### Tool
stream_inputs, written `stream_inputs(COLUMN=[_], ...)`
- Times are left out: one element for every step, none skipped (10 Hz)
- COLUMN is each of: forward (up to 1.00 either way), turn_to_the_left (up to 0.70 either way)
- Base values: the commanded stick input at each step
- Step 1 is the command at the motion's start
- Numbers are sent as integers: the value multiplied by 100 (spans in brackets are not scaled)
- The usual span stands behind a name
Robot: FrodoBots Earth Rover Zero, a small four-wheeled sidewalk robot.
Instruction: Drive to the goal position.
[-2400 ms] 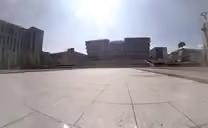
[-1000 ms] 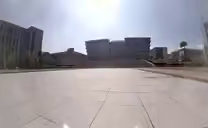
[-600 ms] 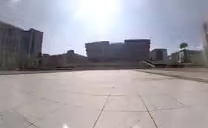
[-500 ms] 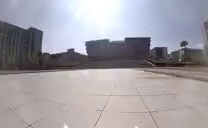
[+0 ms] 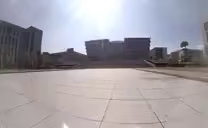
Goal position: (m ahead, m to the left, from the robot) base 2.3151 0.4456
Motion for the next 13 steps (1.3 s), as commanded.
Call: stream_inputs(forward=[64,64,64,64,64,64,64,64,64,64,64,64,64], turn_to_the_left=[2,2,2,2,2,2,2,2,2,2,2,2,2])
